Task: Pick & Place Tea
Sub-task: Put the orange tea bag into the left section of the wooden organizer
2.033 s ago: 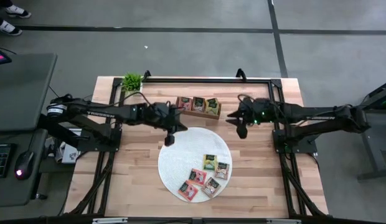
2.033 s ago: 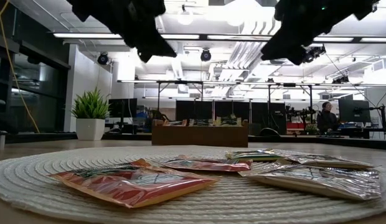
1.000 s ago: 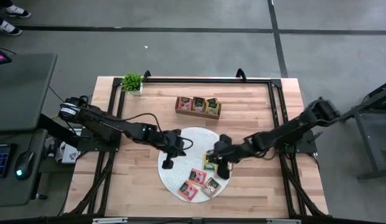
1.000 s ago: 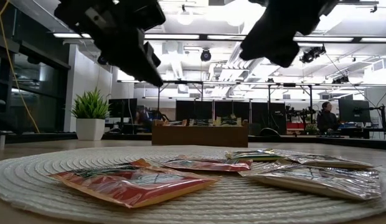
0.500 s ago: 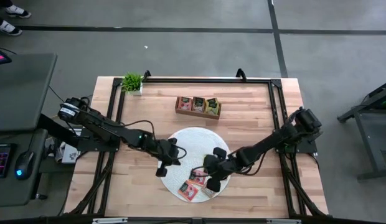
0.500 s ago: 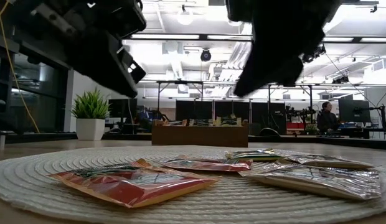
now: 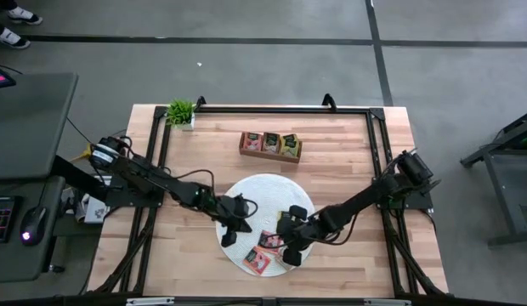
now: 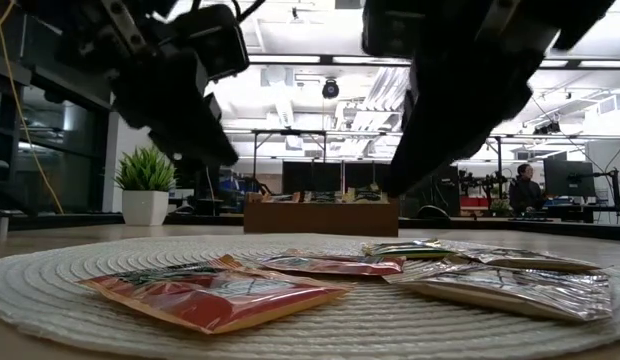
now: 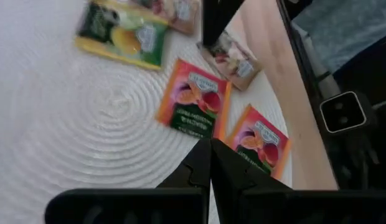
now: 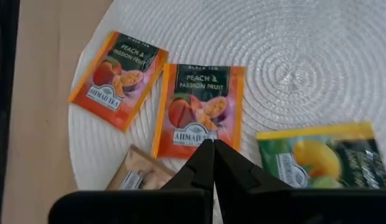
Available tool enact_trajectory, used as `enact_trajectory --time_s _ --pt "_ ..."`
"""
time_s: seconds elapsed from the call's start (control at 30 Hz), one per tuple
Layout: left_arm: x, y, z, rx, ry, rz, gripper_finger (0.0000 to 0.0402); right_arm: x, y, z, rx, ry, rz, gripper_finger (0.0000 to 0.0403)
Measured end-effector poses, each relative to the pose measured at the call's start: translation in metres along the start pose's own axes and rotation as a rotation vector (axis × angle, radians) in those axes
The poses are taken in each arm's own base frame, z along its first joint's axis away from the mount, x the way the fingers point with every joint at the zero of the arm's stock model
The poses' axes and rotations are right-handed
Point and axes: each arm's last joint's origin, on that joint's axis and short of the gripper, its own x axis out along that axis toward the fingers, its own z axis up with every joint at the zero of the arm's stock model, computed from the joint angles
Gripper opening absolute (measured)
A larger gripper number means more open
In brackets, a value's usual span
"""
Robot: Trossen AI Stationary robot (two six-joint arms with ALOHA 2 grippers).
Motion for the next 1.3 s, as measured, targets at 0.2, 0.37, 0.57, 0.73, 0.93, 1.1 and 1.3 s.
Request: enact_trajectory --time_s 0.2,0.37,0.57,0.73,0.93,1.1,1.3 --pt "0.015 -0.006 -0.010 -0.103 -0.023 -0.003 0.0001 0.009 0.008 -0.007 -0.020 -0.038 -0.008 0.0000" --pt "0.015 -0.015 -0.015 -0.164 -0.037 0.024 0.0001 0.013 0.021 -0.014 -0.048 -0.080 0.024 0.0000" --pt "0.015 -0.015 -0.016 -0.231 -0.052 0.057 0.0001 0.019 0.029 -0.027 -0.061 -0.075 0.009 0.0000" --pt "0.015 -0.014 -0.015 -0.245 -0.068 0.072 0.0001 0.021 0.029 -0.029 -0.070 -0.080 -0.009 0.0000" --pt "0.015 -0.013 -0.016 -0.256 -0.069 0.086 0.0001 0.024 0.028 -0.029 -0.090 -0.082 -0.012 0.0000" --pt "0.015 -0.013 -0.016 -0.275 -0.074 0.092 0.0001 0.028 0.028 -0.032 -0.097 -0.073 -0.018 0.0000" --pt "0.015 -0.012 -0.016 -0.275 -0.075 0.104 0.0001 0.037 0.024 -0.032 -0.084 -0.070 -0.024 0.0000"
